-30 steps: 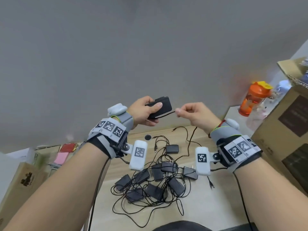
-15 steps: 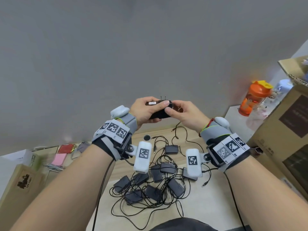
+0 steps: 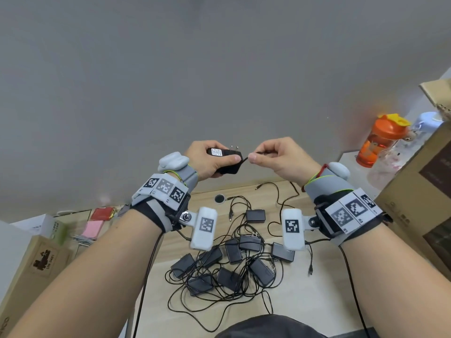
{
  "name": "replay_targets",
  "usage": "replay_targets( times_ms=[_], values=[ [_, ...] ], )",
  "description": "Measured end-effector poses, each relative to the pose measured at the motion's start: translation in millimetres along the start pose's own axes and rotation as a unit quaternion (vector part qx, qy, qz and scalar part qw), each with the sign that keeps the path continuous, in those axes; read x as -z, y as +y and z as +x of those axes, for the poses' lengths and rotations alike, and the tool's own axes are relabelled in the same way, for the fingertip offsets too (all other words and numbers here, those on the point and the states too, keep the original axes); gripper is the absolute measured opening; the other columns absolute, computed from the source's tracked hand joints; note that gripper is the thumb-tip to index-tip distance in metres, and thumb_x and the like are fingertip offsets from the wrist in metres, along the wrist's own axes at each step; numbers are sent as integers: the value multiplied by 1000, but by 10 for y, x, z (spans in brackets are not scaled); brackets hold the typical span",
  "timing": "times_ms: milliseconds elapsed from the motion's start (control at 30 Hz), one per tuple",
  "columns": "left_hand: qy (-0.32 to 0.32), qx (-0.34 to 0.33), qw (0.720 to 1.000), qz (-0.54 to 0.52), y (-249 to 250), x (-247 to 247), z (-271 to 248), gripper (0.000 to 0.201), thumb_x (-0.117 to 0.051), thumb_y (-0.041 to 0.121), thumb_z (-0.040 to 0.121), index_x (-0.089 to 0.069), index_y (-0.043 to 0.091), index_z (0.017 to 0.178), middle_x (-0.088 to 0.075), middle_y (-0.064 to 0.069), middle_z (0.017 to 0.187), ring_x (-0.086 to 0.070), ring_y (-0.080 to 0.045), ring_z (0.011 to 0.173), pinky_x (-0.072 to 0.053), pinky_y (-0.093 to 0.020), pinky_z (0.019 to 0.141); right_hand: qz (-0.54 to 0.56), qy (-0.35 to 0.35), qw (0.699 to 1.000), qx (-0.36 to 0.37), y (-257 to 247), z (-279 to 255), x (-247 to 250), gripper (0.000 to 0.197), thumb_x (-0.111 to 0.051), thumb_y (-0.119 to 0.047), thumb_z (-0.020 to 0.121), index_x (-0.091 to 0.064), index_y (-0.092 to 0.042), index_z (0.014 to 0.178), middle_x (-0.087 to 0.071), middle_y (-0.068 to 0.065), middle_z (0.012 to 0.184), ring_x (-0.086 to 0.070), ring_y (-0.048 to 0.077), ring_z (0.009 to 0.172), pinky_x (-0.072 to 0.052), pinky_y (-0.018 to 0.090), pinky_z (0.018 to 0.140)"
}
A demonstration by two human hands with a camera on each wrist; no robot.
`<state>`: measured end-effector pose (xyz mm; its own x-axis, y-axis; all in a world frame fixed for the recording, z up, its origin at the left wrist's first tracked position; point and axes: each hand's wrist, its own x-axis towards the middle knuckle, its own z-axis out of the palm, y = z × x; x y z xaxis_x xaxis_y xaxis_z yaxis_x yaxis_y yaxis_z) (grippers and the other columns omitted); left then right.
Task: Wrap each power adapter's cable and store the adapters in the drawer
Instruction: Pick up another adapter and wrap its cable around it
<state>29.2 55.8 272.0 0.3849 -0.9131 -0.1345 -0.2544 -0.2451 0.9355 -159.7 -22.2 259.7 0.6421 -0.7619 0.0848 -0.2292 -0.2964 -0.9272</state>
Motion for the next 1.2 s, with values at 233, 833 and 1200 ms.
replay_targets(
  times_ms=[233,833,1200],
  values=[
    [-59,-2,998,22,21,-64,-68,17,-84,15,75,-70,14,84,-63,-5,77,-62,-17,68,-59,-25,57,-35,32,998,29,-54,109,81,16,-74,-26,86,-68,-21,73,-57,-2,57,-44,6,58,-40,23,65],
    [-107,-45,991,-68,176,-115,-85,18,-77,8,81,-60,8,86,-64,-9,76,-63,-15,57,-52,-24,54,-10,55,998,12,103,120,-26,27,-56,-18,99,-64,-1,80,-42,-16,45,-35,-1,42,-29,9,48],
    [-11,-39,988,-146,133,-97,85,20,-79,15,81,-59,13,81,-64,-14,84,-61,-27,66,-54,-30,58,-109,-20,994,-11,130,5,-249,23,-53,-28,101,-74,-19,101,-45,-24,41,-45,-6,48,-30,11,50]
  ],
)
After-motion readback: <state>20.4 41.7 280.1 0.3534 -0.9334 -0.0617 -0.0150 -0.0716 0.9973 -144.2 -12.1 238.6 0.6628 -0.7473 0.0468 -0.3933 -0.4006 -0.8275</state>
